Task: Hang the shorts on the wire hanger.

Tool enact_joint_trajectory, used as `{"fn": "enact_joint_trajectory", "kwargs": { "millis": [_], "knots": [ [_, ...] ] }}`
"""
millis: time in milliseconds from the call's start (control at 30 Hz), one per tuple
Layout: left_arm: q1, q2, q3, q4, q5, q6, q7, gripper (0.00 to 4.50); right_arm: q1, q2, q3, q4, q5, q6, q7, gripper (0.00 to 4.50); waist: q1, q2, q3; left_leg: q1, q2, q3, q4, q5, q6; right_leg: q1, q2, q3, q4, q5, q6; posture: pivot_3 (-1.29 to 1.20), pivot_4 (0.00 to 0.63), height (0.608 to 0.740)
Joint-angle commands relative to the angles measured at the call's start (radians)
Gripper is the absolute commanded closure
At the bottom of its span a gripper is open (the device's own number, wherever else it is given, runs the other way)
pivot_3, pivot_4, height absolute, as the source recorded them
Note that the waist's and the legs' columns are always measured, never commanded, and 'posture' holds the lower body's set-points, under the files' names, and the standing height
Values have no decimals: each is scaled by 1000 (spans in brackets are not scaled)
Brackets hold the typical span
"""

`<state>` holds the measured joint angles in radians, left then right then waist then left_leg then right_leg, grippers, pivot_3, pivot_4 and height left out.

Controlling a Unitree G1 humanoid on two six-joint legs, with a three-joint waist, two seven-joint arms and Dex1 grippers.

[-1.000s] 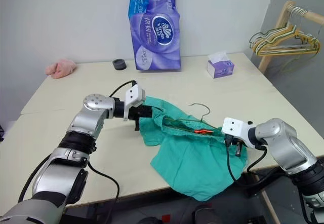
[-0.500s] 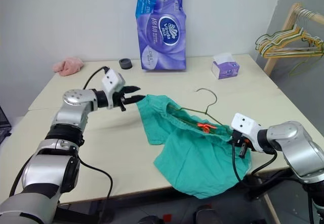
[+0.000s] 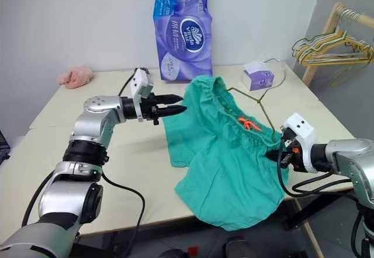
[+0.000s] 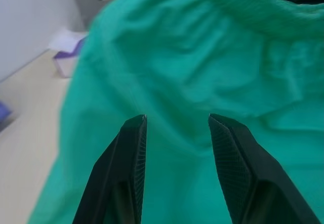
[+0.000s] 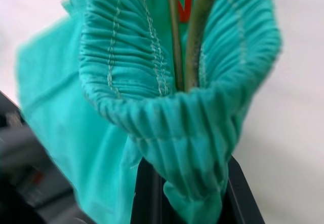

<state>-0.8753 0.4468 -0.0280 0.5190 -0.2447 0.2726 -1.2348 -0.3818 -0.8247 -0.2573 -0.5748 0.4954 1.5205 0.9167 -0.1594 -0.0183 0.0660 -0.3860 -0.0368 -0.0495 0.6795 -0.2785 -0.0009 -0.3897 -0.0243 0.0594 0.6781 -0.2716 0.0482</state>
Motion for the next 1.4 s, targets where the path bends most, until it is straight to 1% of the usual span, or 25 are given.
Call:
{"fn": "enact_joint_trajectory", "kwargs": {
  "millis": [33,100,200,267,333,400,433,467,533,567,600,667,733,833,900,933,1033,1167,1300,1400],
  "knots": [
    [-12,-24,-15,-124,-45,68,5,2478,-11,12,-131,-70,80,93,-53,4500,-4,0,0,-1,0,-1,0,0,0,0,0,0,0,0,0,-311,37,740],
    [-11,-48,-31,-172,-59,94,12,2478,31,8,-201,-84,152,94,-93,4500,-10,0,0,-1,0,0,0,0,0,0,0,0,-1,0,0,-349,50,740],
    [-35,-124,-73,-231,-79,124,22,2478,158,-17,-374,-105,296,94,-183,4500,-12,1,1,-1,0,0,0,0,0,0,0,0,-1,-1,1,-399,65,740],
    [-52,-165,-94,-247,-84,136,28,2478,235,-28,-488,-100,419,94,-278,4500,-21,1,2,-2,-1,0,0,0,1,1,-1,0,-2,-1,2,-431,76,740],
    [-67,-190,-118,-251,-70,130,38,2478,300,-39,-596,-88,562,94,-401,4500,-44,3,4,-3,-2,0,1,-1,2,1,-1,0,-3,-2,3,-491,95,740],
    [-86,-218,-140,-241,-56,116,51,2478,360,-48,-693,-60,703,94,-540,4500,-71,4,6,-3,-2,2,0,-1,3,1,-1,2,-3,-2,3,-491,95,740],
    [-92,-228,-146,-244,-54,118,60,2478,393,-50,-737,-50,778,94,-614,4500,-87,5,6,-3,-2,2,0,-2,4,1,-1,2,-3,-3,4,-548,115,740],
    [-112,-265,-155,-233,-60,107,63,2478,452,-32,-810,-45,862,94,-711,4500,-101,6,12,-3,-2,2,0,-3,5,2,0,2,-3,-3,5,-565,121,740],
    [-134,-309,-167,-229,-69,98,64,2478,712,-77,-857,-35,1229,-135,-1039,4500,-119,8,14,-7,-2,2,-1,-4,7,2,3,2,-5,-8,11,-598,137,740],
    [-141,-327,-176,-229,-69,86,56,2478,827,-96,-864,-51,1368,-252,-1160,4500,-129,8,21,-8,-3,2,-1,-5,9,3,4,2,-5,-9,12,-611,143,740],
    [-143,-339,-183,-231,-65,70,52,2478,919,-109,-862,-81,1445,-355,-1233,4500,-149,9,25,-8,-4,4,-1,-7,13,3,4,3,-7,-12,12,-619,148,740],
    [-148,-358,-193,-236,-65,51,42,2478,1038,-115,-854,-148,1477,-506,-1296,4500,-199,14,35,-8,-4,8,-1,-9,15,4,4,7,-9,-13,14,-627,158,740],
    [-162,-383,-204,-230,-55,20,49,2478,1112,-133,-843,-190,1477,-629,-1363,4500,-242,13,42,-7,-4,12,-2,-9,16,6,5,10,-17,-13,16,-630,163,740],
    [-192,-430,-212,-218,-37,-31,83,2478,1141,-191,-839,-181,1477,-747,-1450,4500,-301,8,61,-6,-4,21,-2,-12,21,8,5,14,-24,-11,20,-626,180,740],
    [-202,-443,-215,-207,-27,-58,94,2478,1128,-235,-836,-153,1477,-783,-1485,4500,-322,6,69,-5,-4,24,-2,-15,25,12,4,16,-33,-8,25,-617,185,740],
    [-206,-448,-219,-199,-19,-79,97,2478,1114,-261,-835,-131,1477,-785,-1494,4500,-331,4,72,-4,-4,25,-2,-15,26,12,4,18,-34,-8,25,-617,185,740],
    [-213,-459,-226,-188,-6,-107,107,2478,1081,-310,-839,-79,1477,-776,-1506,4500,-337,-2,85,-2,-5,31,-2,-17,29,13,4,26,-36,-8,26,-598,193,740],
    [-233,-489,-230,-174,9,-126,142,2478,948,-407,-804,98,1477,-705,-1535,4500,-333,-3,100,0,-6,36,-2,-18,30,14,5,36,-36,-7,27,-577,200,740],
    [-246,-508,-230,-161,18,-141,158,2478,820,-490,-751,288,1477,-603,-1542,4500,-317,-7,110,1,-6,39,-2,-19,32,13,5,39,-36,-7,29,-564,202,740],
    [-265,-524,-234,-136,38,-177,178,2478,707,-625,-639,548,1421,-538,-1464,4500,-308,-6,116,2,-6,43,-3,-20,33,13,5,41,-36,-7,30,-537,208,740]
  ]
}}
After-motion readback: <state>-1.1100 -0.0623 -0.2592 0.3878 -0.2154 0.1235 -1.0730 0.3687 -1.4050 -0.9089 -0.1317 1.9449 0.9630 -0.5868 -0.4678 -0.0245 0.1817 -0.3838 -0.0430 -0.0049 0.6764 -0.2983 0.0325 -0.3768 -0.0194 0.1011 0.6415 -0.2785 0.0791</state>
